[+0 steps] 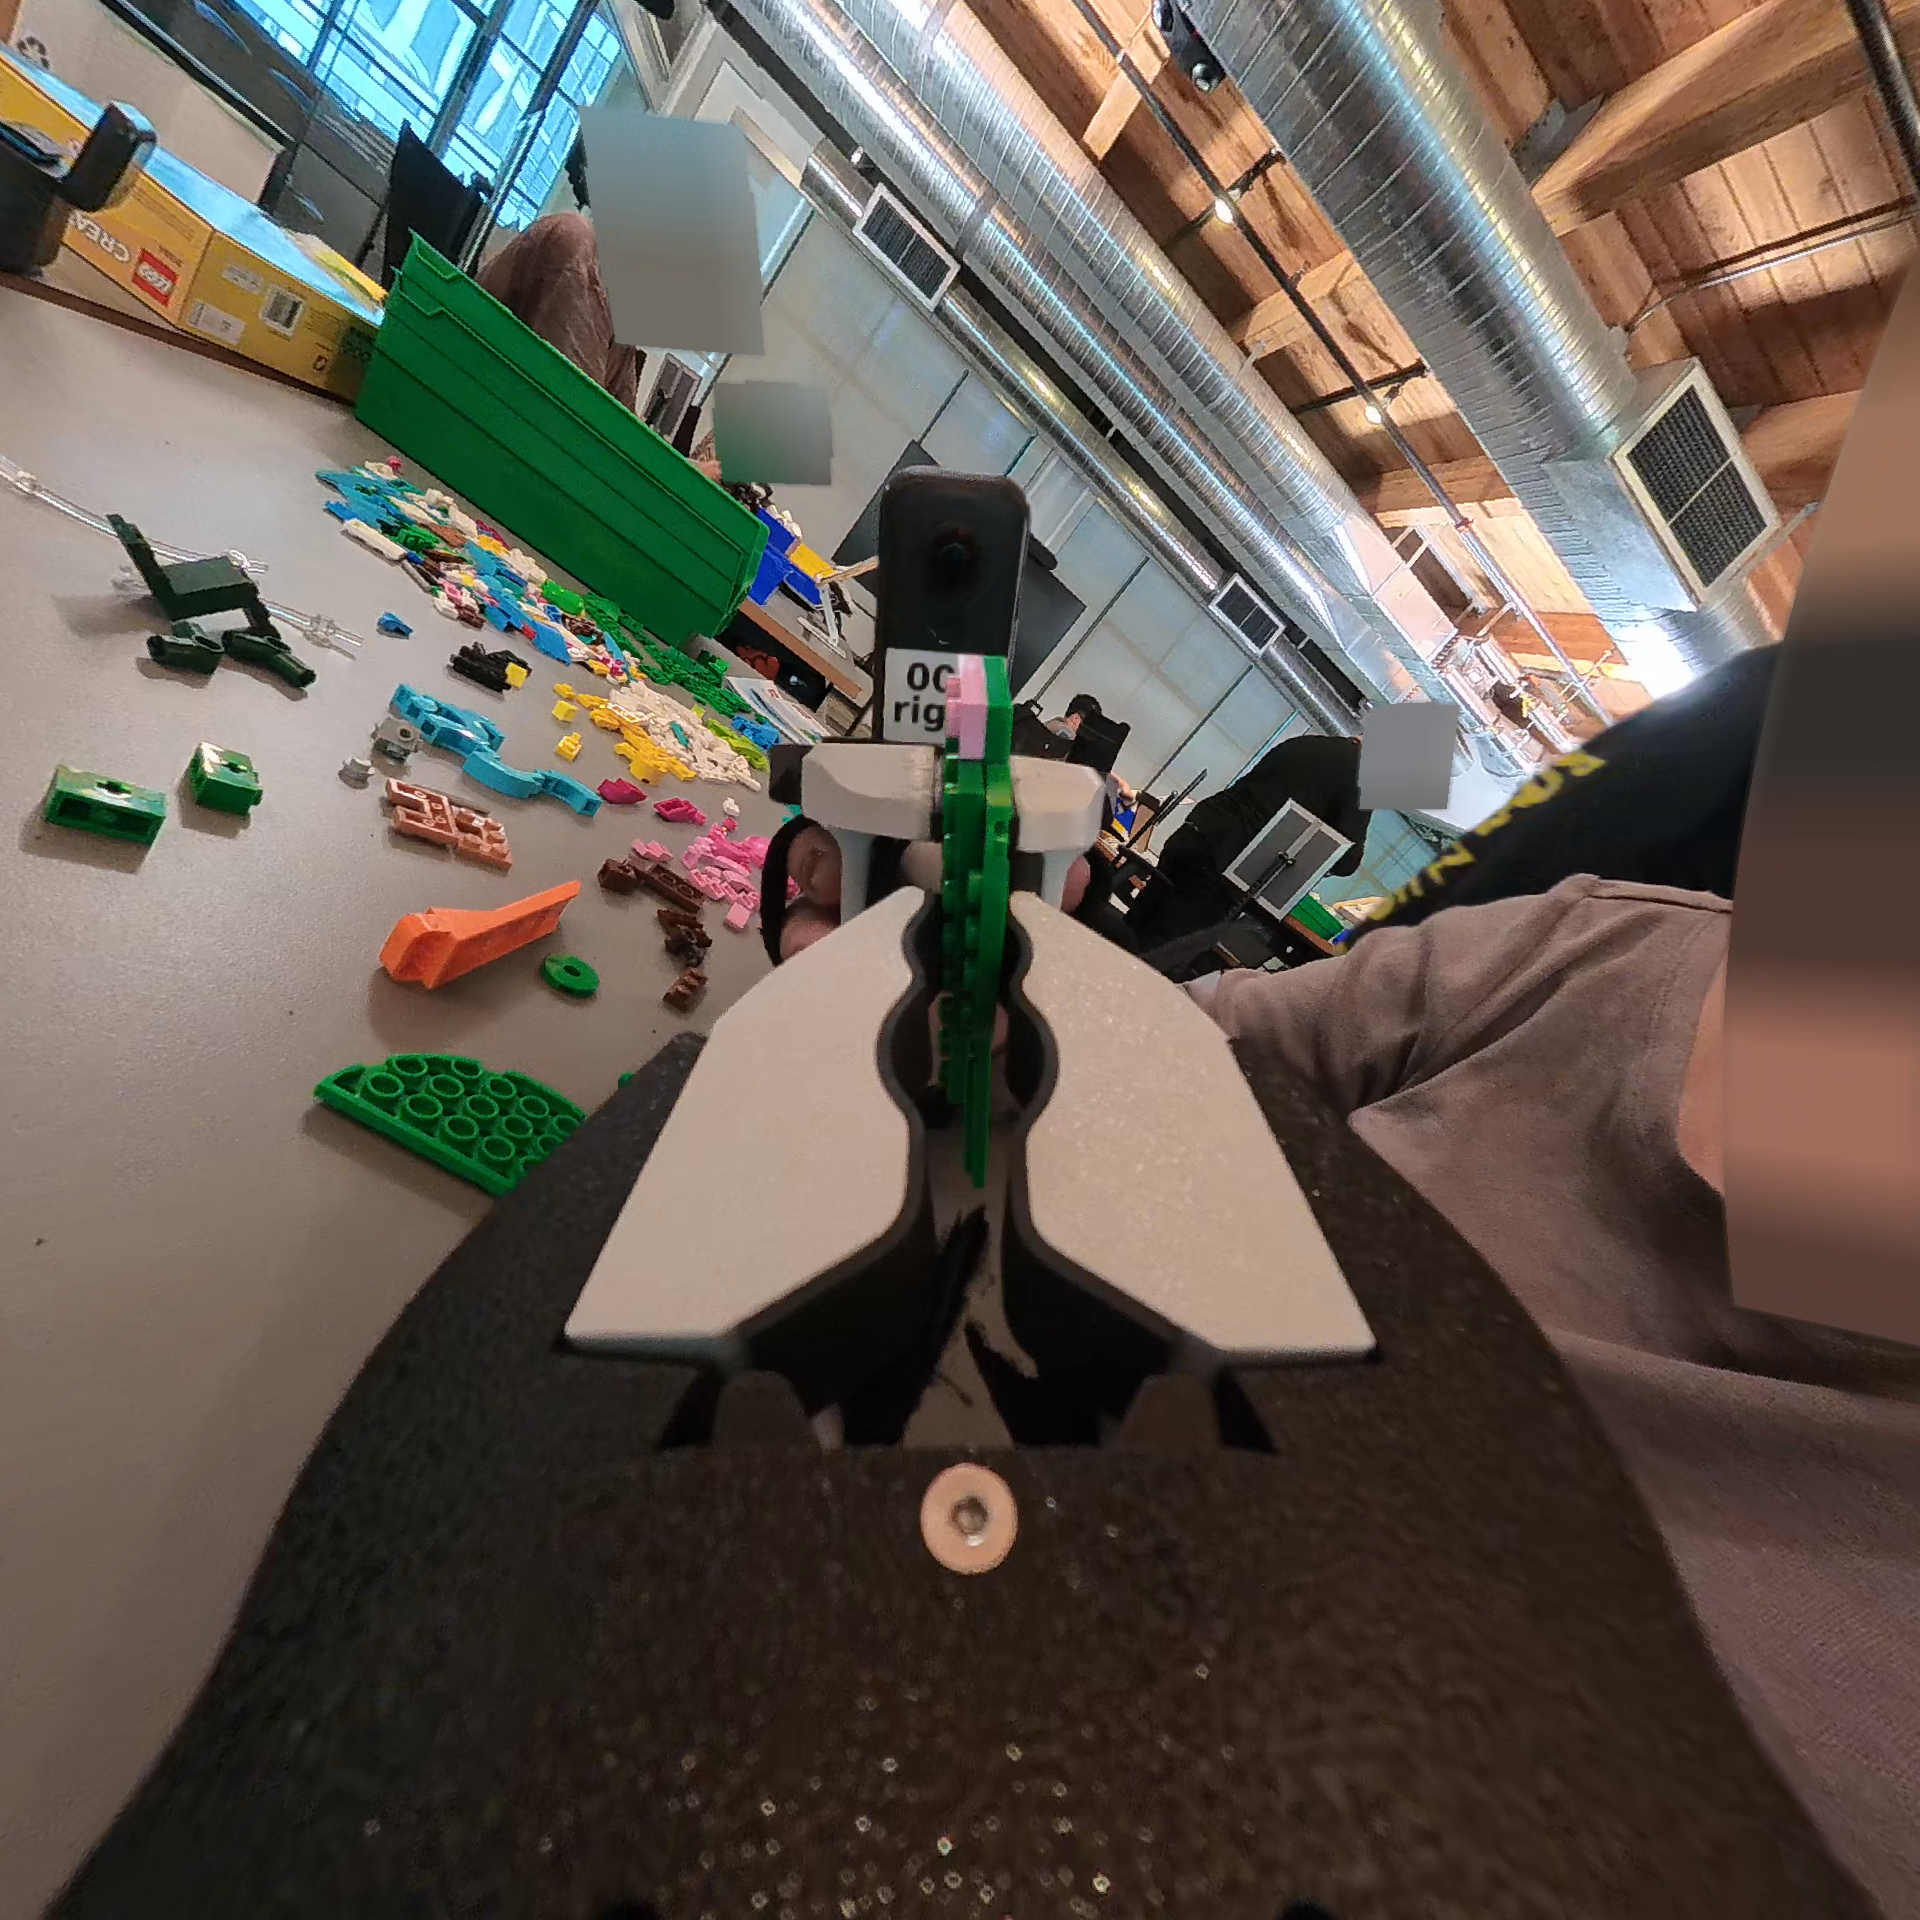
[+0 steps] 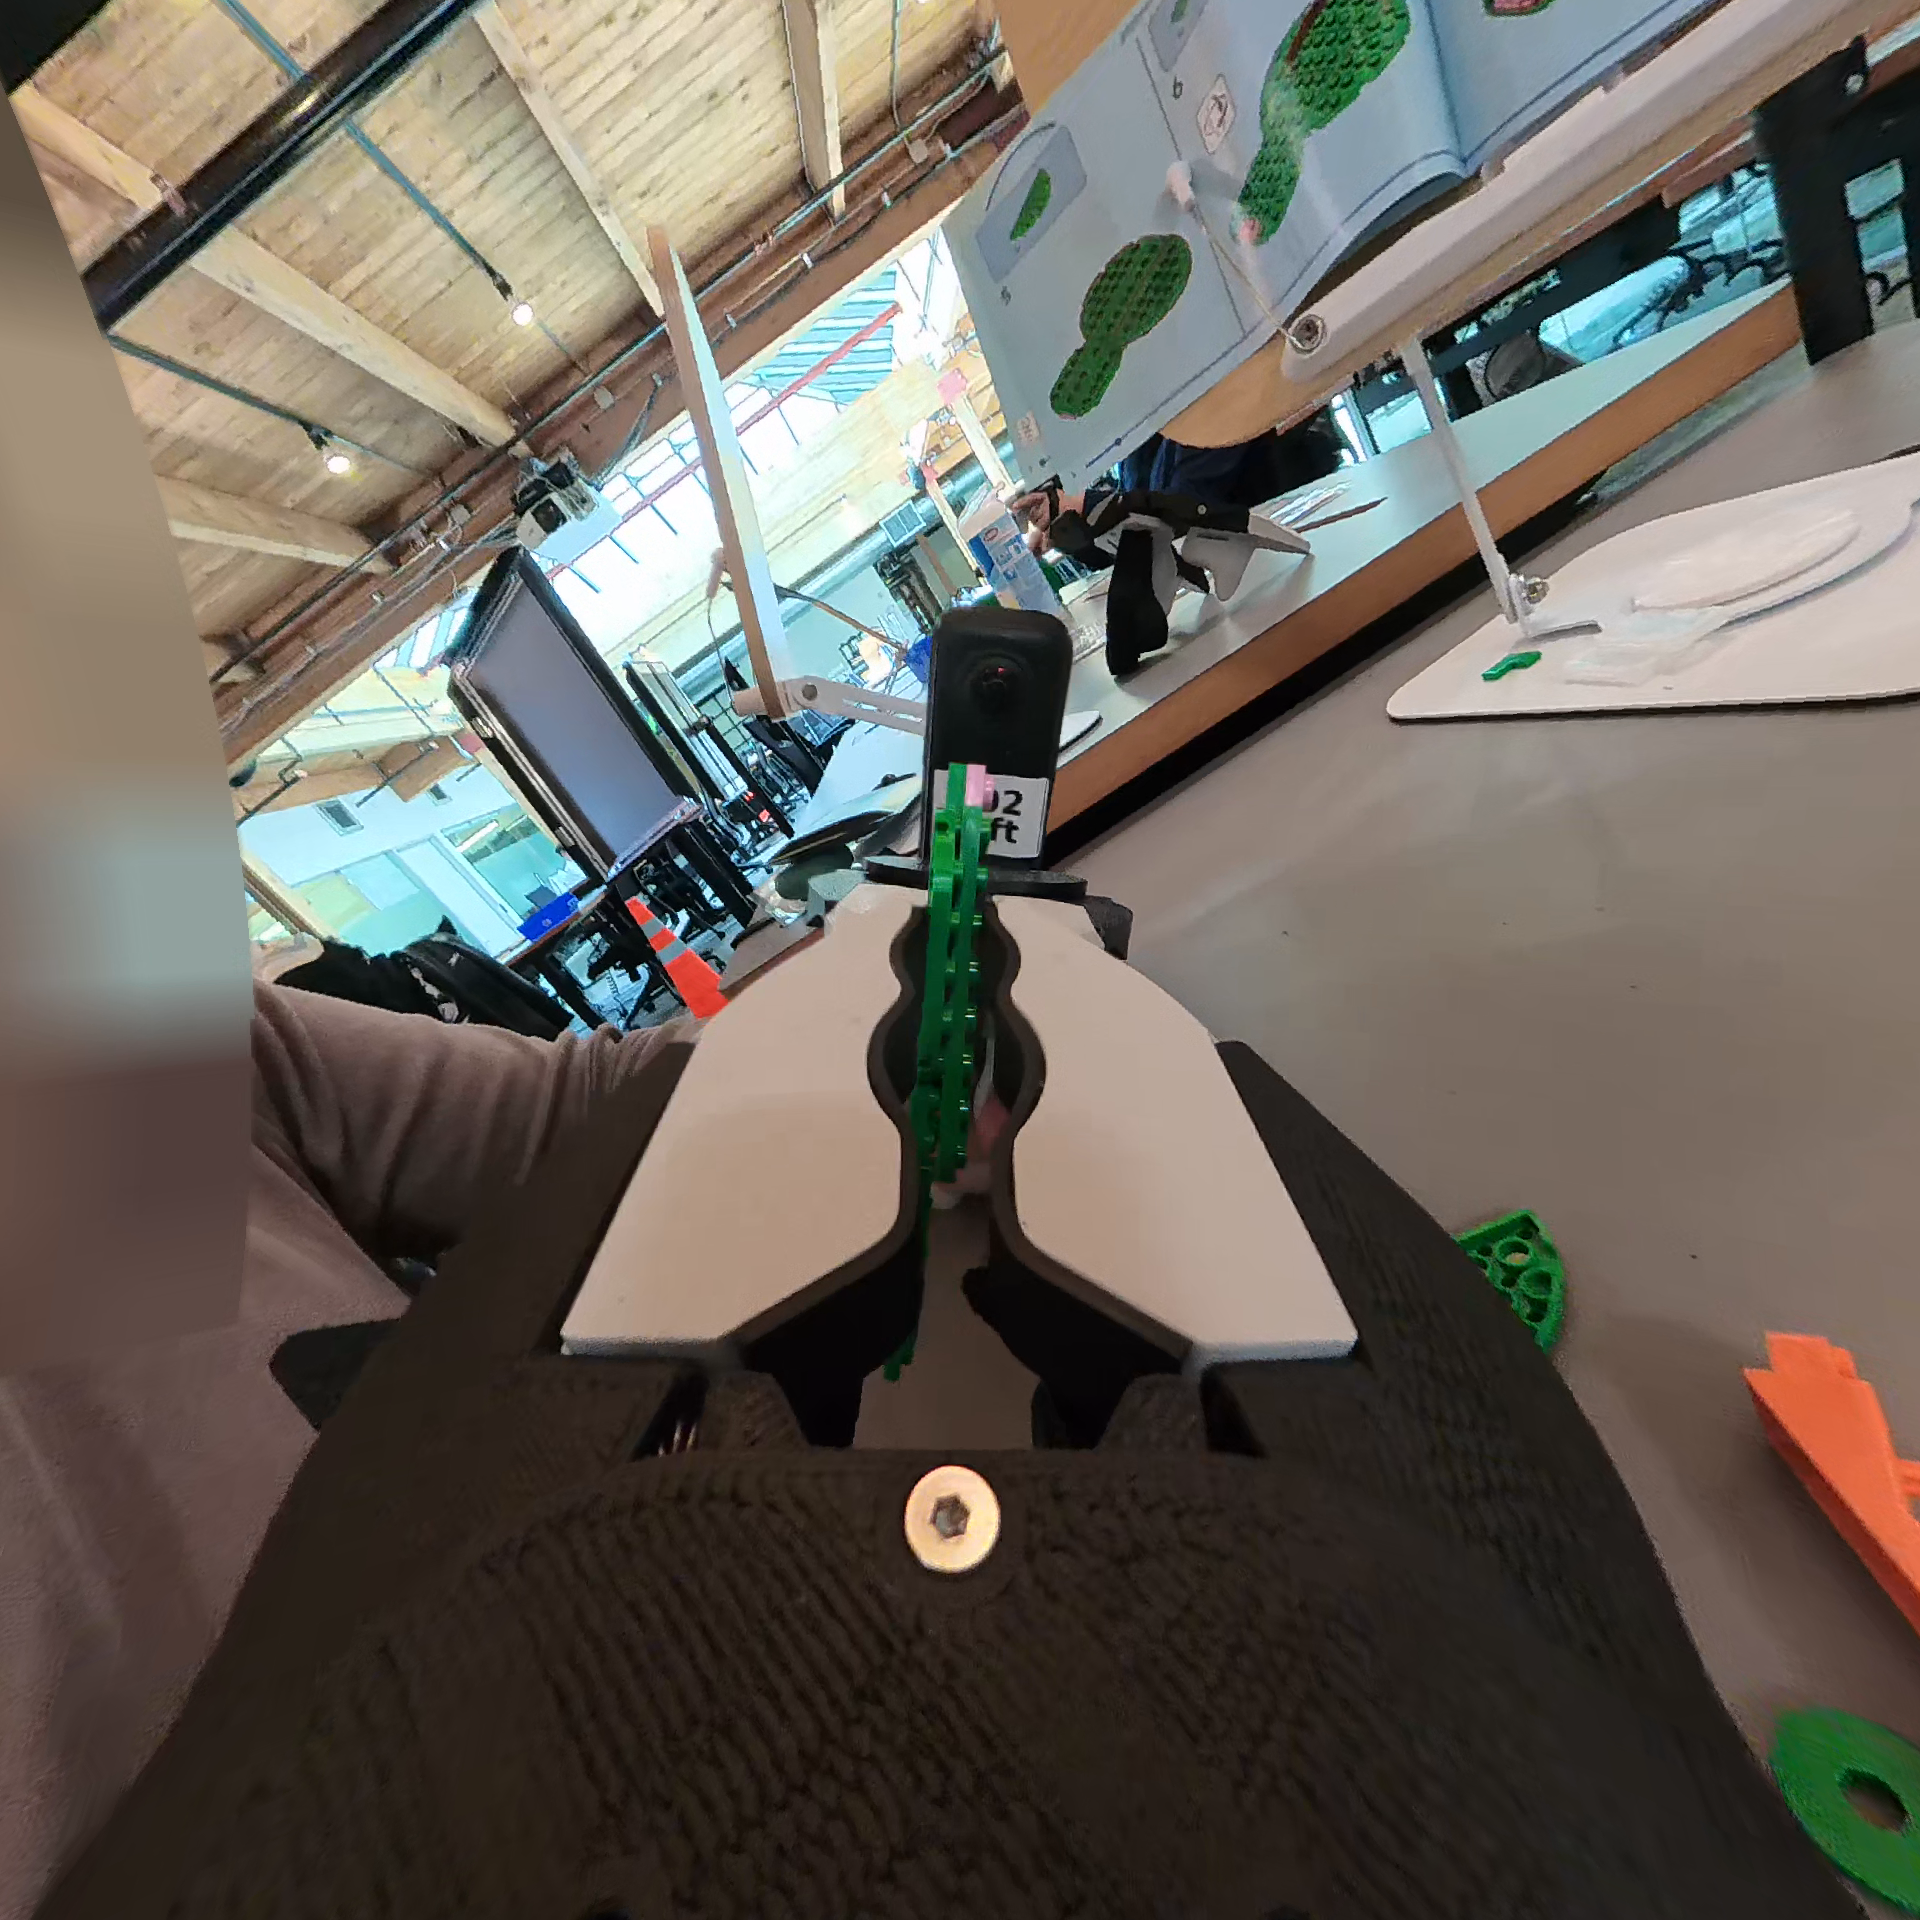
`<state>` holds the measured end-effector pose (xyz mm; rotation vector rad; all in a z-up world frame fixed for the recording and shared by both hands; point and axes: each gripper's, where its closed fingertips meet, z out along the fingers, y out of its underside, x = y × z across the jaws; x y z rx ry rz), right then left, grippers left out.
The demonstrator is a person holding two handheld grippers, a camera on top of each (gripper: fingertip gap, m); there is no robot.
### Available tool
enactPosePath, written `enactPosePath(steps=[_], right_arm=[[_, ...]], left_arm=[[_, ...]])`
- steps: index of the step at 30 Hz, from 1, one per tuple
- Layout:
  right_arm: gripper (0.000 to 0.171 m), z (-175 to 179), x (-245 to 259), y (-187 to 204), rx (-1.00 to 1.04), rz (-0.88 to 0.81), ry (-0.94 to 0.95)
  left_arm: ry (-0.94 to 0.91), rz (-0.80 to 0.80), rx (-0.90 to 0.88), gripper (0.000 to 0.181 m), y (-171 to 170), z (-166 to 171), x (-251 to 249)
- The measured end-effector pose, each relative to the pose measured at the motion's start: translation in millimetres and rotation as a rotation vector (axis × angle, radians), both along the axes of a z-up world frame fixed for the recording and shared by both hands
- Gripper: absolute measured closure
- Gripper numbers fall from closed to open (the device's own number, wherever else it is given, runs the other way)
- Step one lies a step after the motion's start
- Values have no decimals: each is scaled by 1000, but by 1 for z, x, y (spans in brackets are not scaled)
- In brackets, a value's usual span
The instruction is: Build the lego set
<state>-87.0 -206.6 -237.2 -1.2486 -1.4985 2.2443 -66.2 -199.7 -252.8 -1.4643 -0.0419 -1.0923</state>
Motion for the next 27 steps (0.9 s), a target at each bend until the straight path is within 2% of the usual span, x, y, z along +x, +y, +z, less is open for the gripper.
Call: enactPosePath(steps=[10, 17, 27], right_arm=[[163, -2, 1, 1, 67, -41, 11], [163, 4, -2, 2, 27, -52, 24], [160, 19, 5, -6, 119, -75, 132]], left_arm=[[27, 29, 11, 173, 1, -1, 0], [-52, 19, 28, 173, 1, 4, -1], [-23, 41, 174, 172, -6, 19, 6]])
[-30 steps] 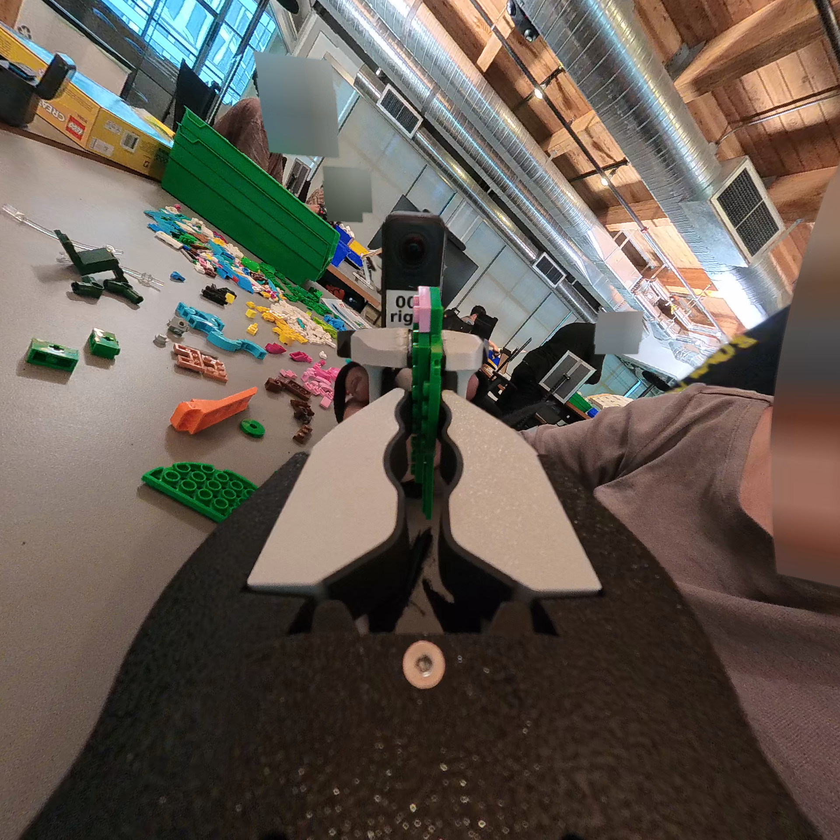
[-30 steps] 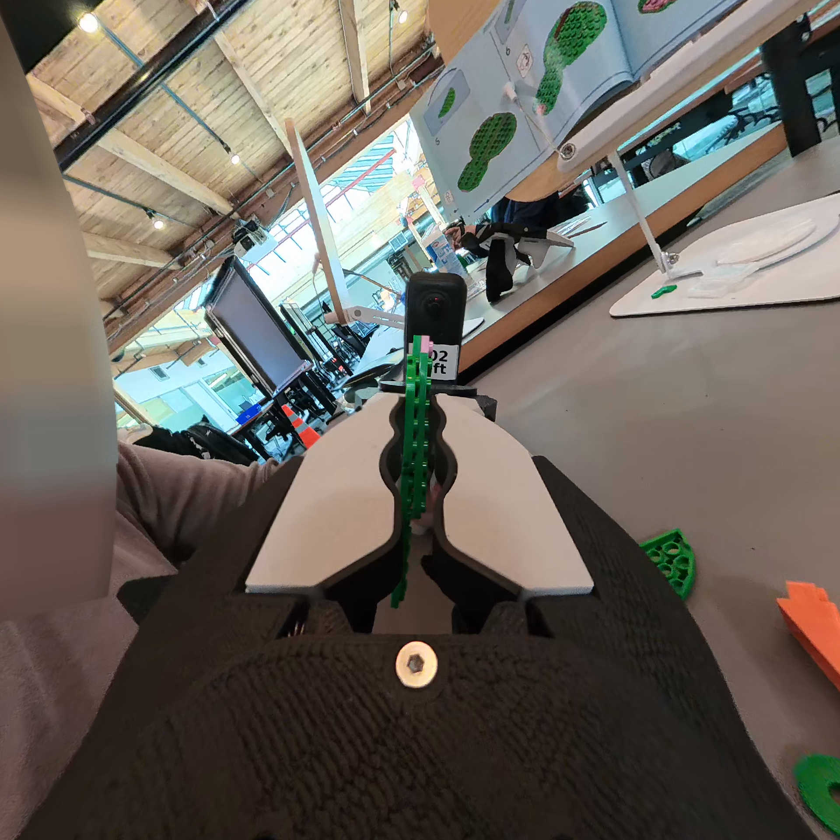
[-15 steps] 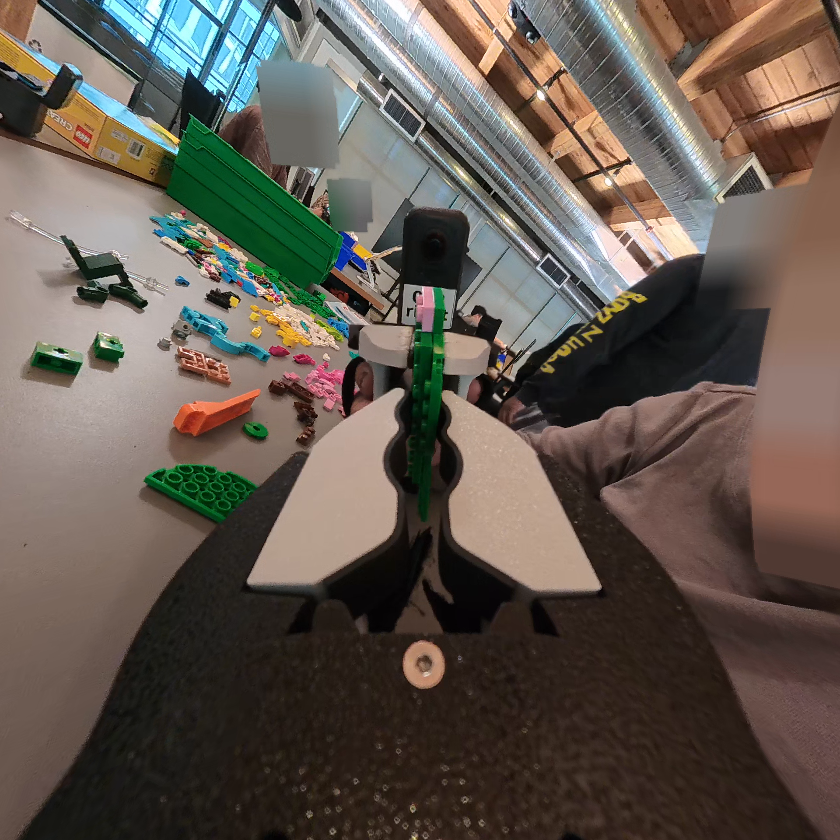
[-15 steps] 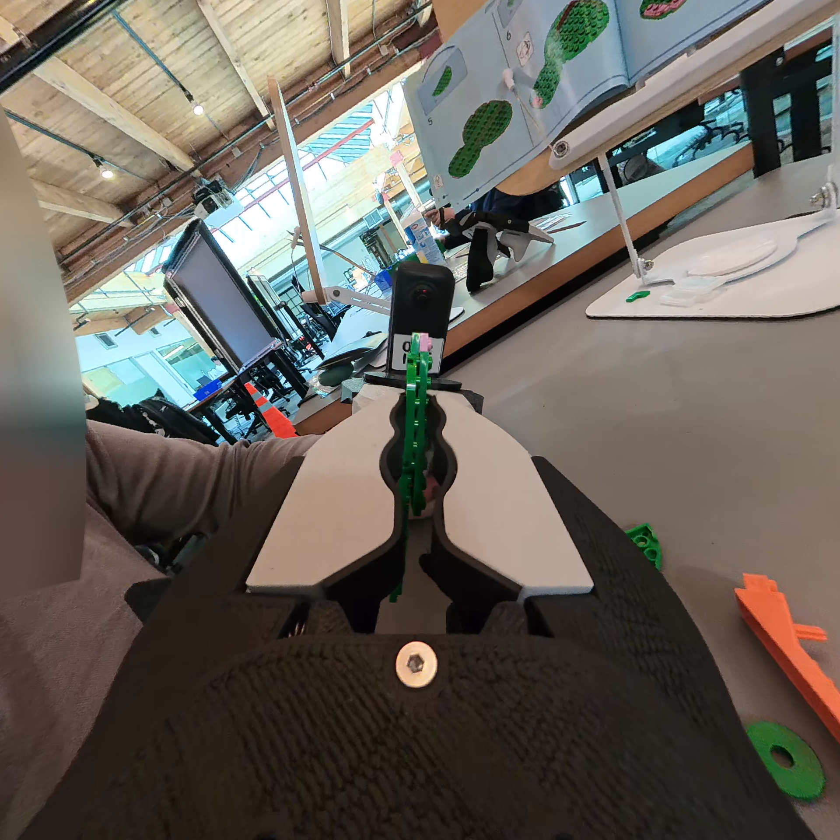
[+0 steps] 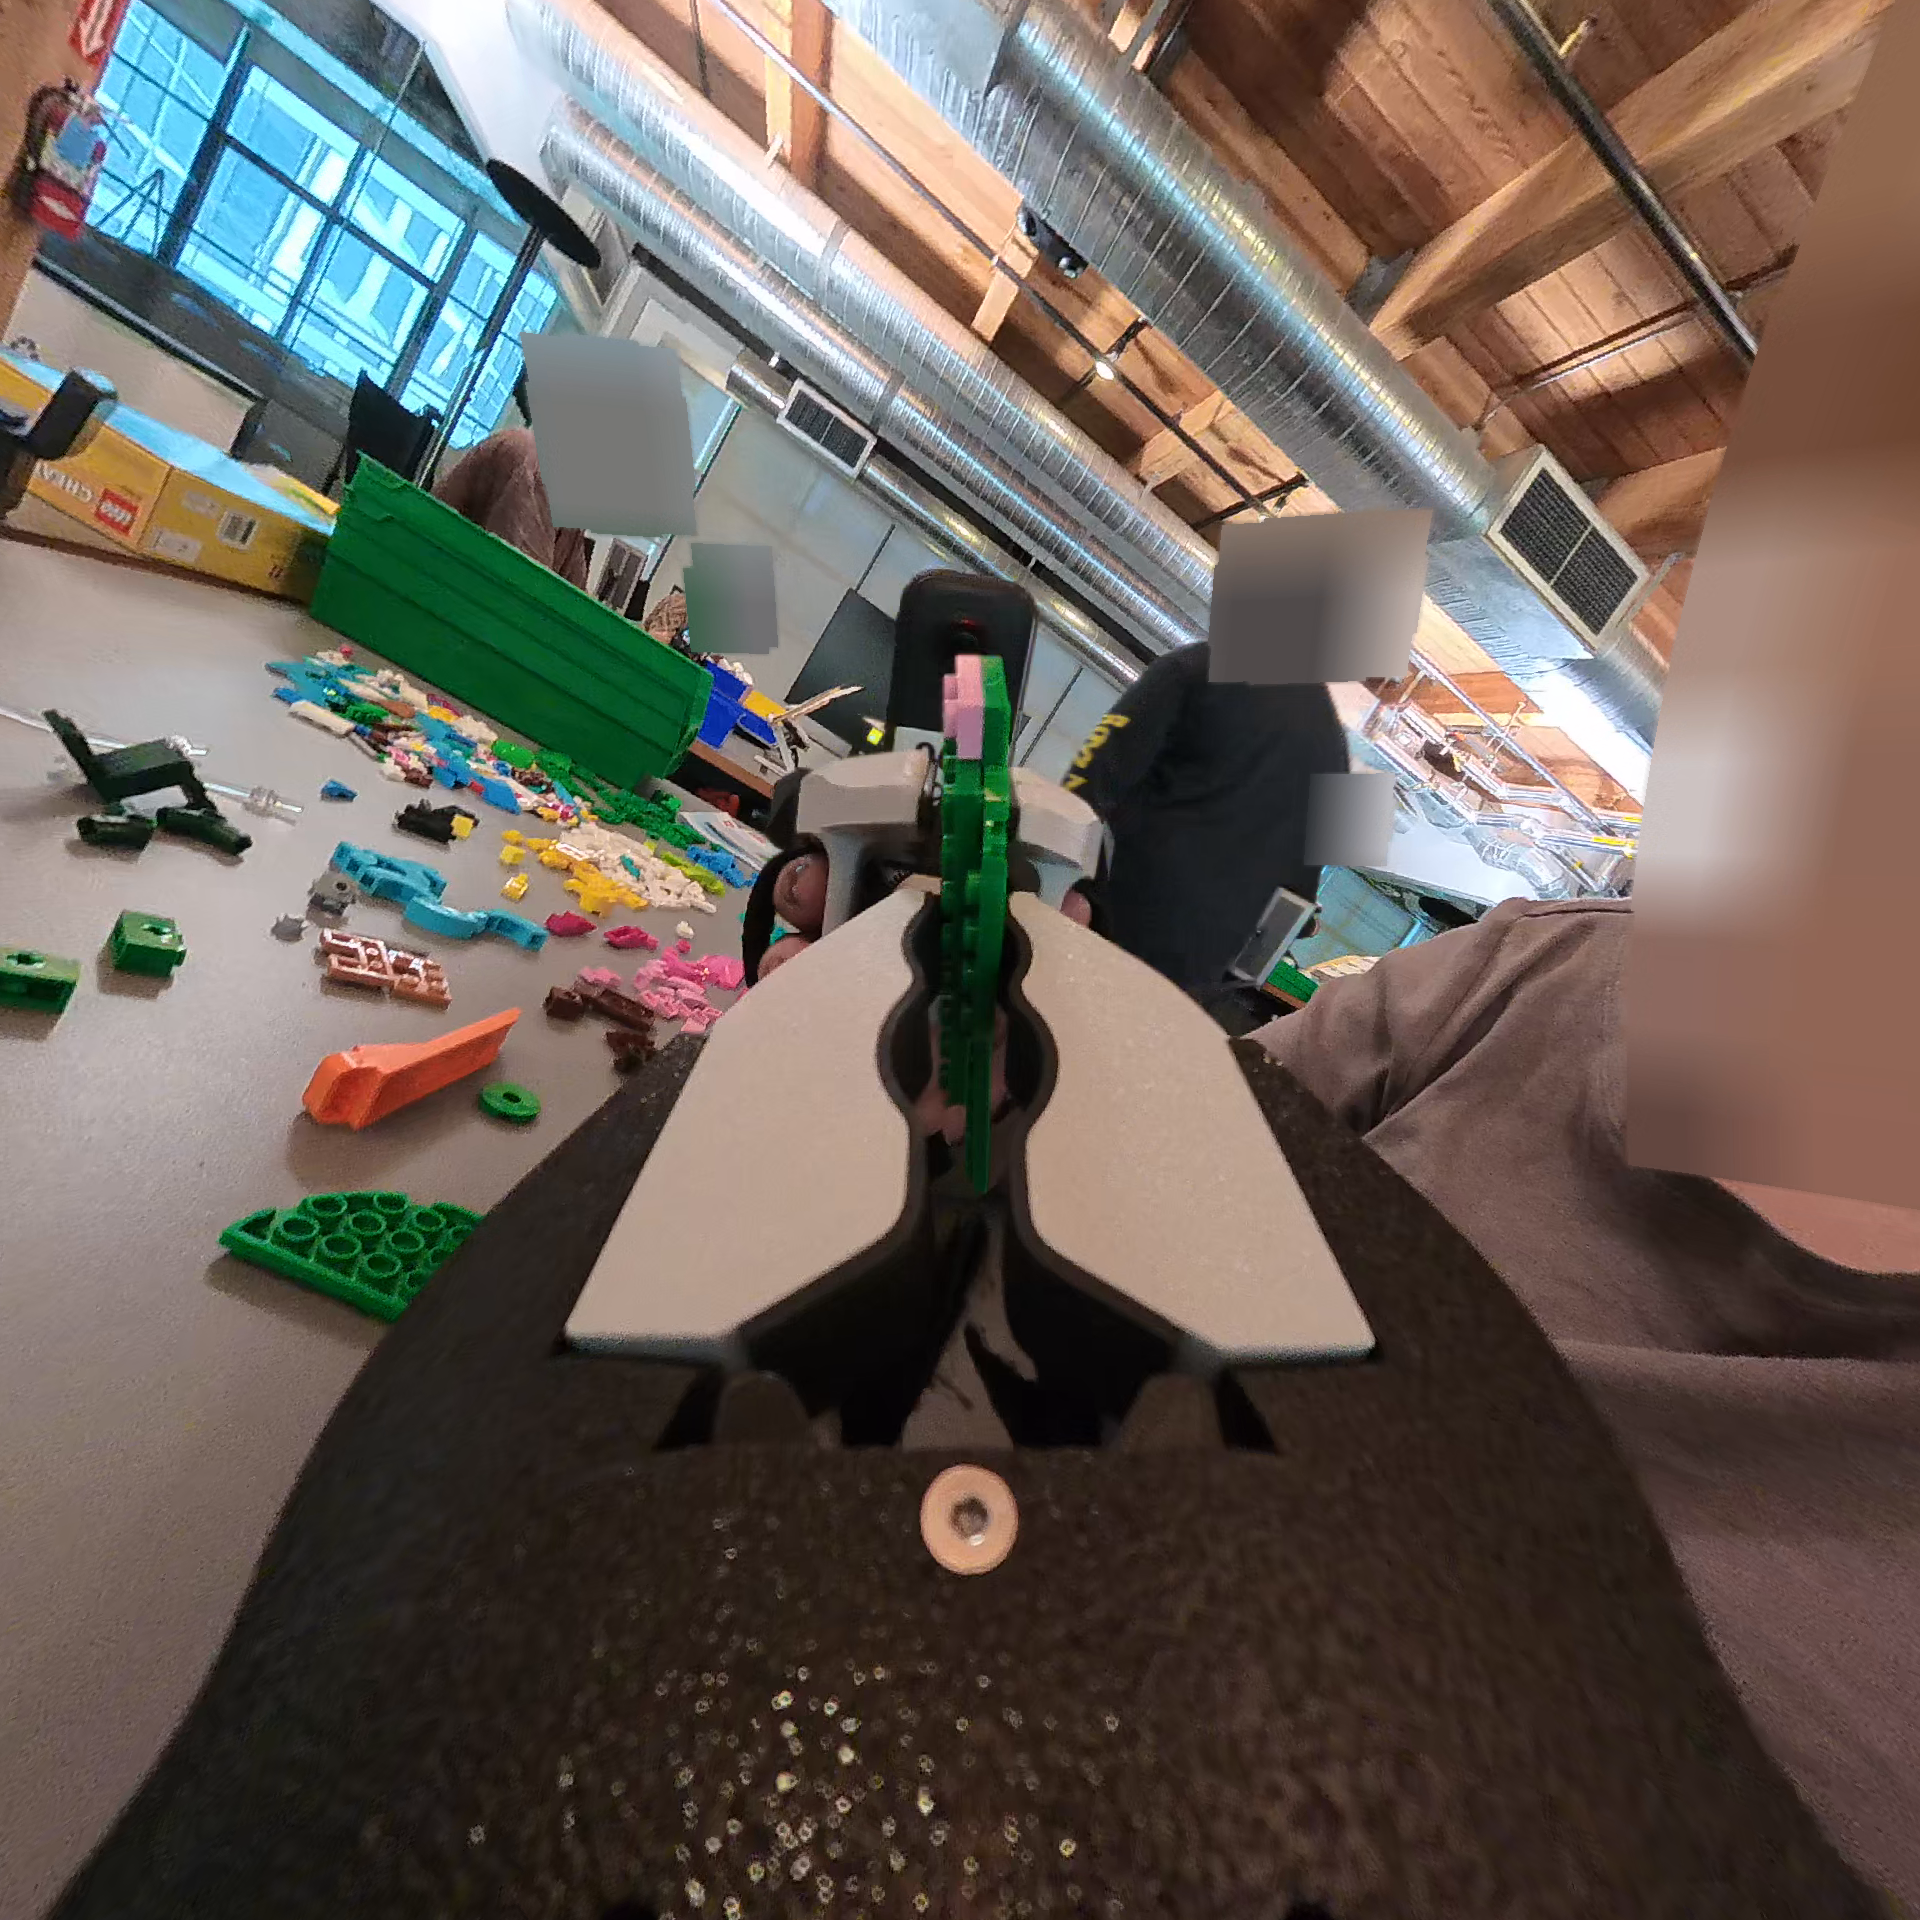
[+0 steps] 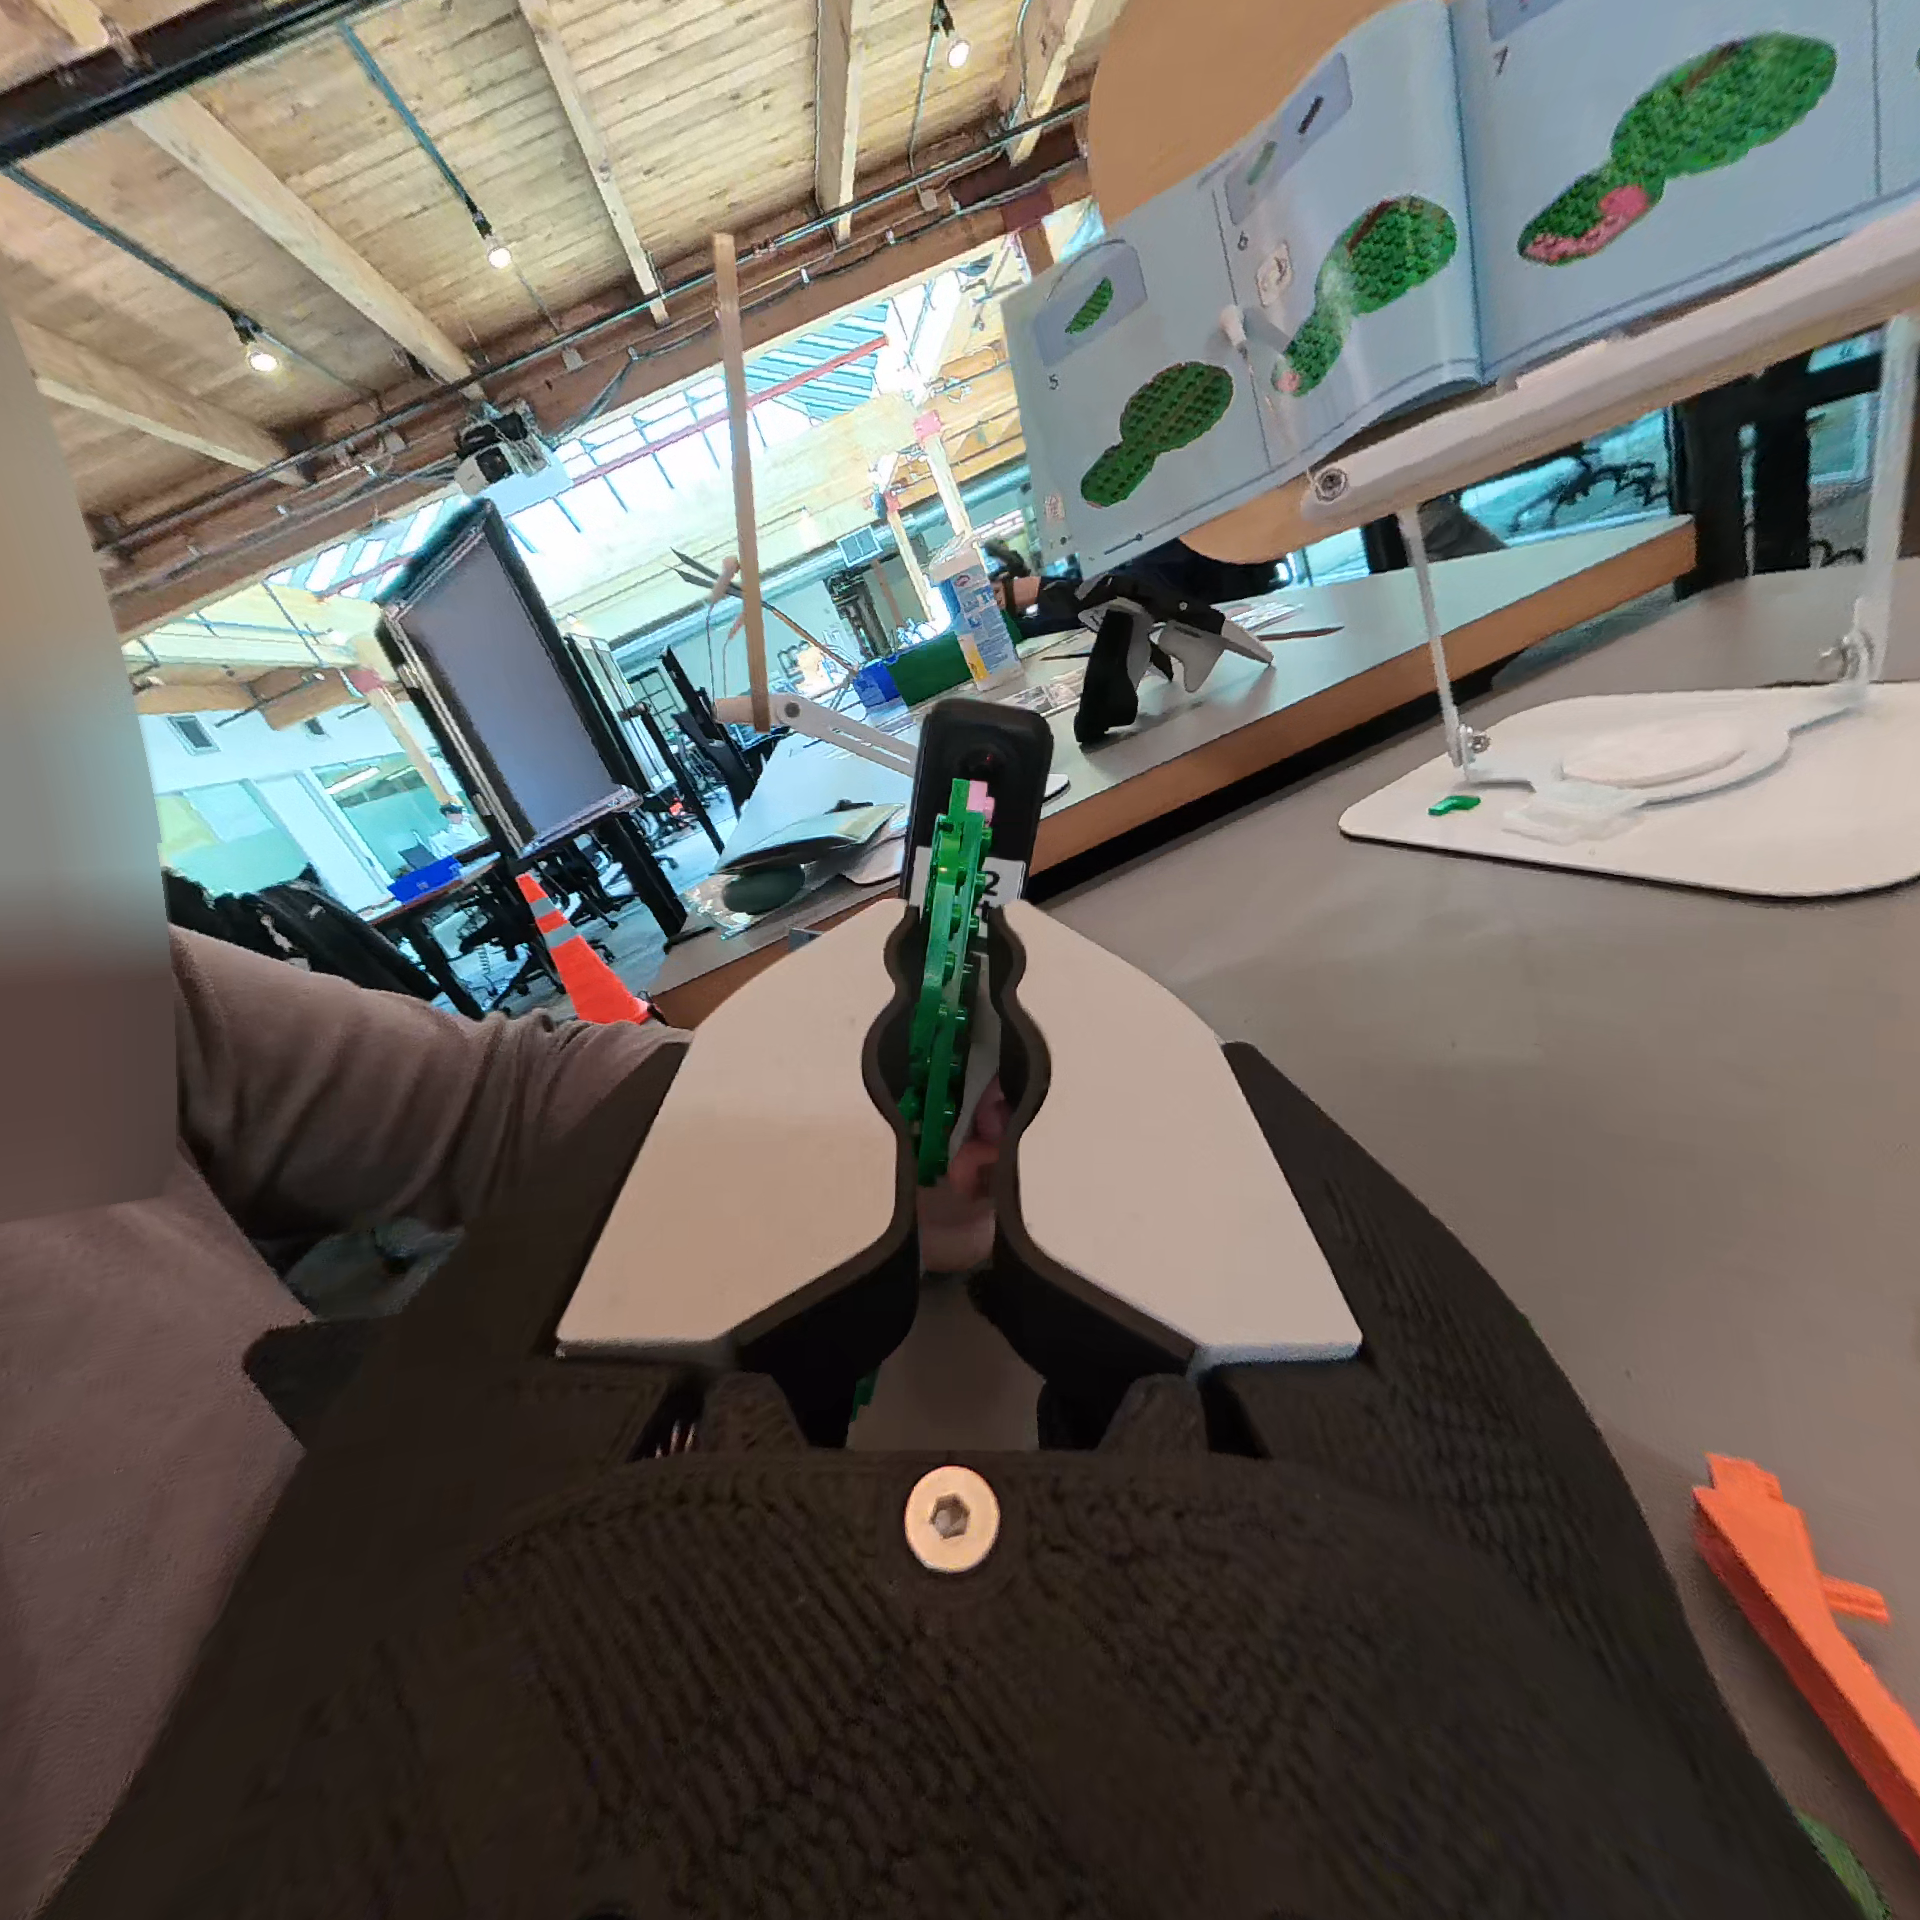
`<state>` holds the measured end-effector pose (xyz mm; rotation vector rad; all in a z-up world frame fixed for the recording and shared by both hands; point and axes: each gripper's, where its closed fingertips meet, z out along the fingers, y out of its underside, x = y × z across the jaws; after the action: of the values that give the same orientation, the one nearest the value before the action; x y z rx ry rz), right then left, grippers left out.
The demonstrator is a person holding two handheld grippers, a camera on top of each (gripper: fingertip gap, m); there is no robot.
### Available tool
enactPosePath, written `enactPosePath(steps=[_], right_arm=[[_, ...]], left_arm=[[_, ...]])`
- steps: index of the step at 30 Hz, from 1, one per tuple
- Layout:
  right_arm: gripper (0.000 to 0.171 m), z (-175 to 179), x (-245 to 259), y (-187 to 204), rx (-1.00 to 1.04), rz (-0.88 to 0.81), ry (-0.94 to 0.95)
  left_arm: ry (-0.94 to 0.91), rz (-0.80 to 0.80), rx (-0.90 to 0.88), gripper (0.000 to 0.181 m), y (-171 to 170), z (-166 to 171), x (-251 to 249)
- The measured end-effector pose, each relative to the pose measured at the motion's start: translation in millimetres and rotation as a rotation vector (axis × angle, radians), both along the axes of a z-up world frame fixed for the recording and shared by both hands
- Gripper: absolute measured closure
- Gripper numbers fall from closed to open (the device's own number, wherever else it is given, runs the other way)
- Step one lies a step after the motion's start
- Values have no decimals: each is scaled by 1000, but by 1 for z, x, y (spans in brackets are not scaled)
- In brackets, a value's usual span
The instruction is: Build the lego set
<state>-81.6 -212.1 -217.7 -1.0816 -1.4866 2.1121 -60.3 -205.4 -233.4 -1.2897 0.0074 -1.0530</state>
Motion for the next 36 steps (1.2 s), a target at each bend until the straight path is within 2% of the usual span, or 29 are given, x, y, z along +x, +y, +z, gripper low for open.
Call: enactPosePath(steps=[9, 12, 18, 22, 31, 36], right_arm=[[155, 8, 2, 1, -58, 4, 30], [163, 10, 3, 0, -53, 7, 43], [163, 8, 4, 0, -10, -8, 57], [163, 9, 10, -4, 91, -12, 131], [165, 19, 35, -23, 359, -2, 366], [165, 20, 33, -23, 369, -41, 384]], left_arm=[[38, 1, 28, 172, -1, 2, 6], [54, 9, 19, 172, 0, 0, 7], [108, 29, 14, 172, 0, -2, 9], [188, 42, 33, 172, -2, -3, 13], [415, 80, 192, 172, -15, 6, 33], [386, 69, 202, 172, -16, 6, 31]])
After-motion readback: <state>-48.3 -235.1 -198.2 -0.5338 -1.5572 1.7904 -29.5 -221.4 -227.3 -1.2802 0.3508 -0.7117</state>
